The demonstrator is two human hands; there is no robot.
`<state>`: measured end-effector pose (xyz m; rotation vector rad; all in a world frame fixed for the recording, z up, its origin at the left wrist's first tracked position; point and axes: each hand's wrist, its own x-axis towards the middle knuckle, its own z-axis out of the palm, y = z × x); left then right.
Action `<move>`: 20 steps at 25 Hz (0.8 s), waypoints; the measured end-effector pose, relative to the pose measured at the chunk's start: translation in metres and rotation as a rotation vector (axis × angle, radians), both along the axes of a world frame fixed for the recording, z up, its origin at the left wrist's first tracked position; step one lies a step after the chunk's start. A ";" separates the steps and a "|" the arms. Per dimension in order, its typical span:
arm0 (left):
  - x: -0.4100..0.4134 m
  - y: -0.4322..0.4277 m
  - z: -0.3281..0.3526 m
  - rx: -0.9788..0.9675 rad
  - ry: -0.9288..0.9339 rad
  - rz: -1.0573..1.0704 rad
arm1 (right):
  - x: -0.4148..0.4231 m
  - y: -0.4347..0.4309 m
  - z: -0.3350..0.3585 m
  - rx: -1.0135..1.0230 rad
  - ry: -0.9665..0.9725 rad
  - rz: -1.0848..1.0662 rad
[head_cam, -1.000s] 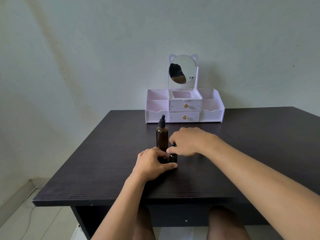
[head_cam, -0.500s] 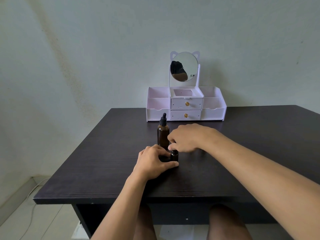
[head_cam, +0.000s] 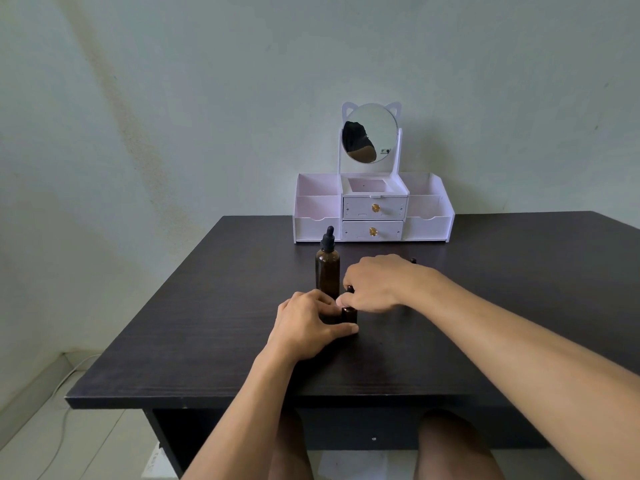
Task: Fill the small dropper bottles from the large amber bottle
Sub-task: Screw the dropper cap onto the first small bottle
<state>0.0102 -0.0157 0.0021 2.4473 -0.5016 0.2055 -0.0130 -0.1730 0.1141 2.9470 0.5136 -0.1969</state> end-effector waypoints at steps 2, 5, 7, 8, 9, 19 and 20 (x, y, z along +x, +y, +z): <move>0.000 0.000 0.000 0.000 0.009 -0.005 | 0.000 -0.001 -0.002 -0.015 -0.027 -0.001; -0.001 0.001 0.001 -0.006 0.027 -0.010 | -0.004 -0.004 -0.001 -0.004 -0.040 0.029; 0.000 0.002 0.000 -0.001 0.030 -0.005 | -0.006 -0.004 -0.002 0.037 -0.050 0.058; 0.000 0.002 0.000 0.003 0.031 -0.003 | -0.006 -0.003 -0.003 0.034 -0.066 0.066; 0.001 0.001 0.000 0.004 0.031 -0.002 | -0.006 -0.002 -0.004 0.021 -0.087 0.070; -0.011 0.002 0.003 0.068 -0.029 0.014 | -0.006 -0.014 -0.016 0.341 -0.035 -0.086; -0.013 0.001 0.003 0.087 -0.035 0.014 | -0.002 -0.018 -0.011 0.385 -0.030 -0.102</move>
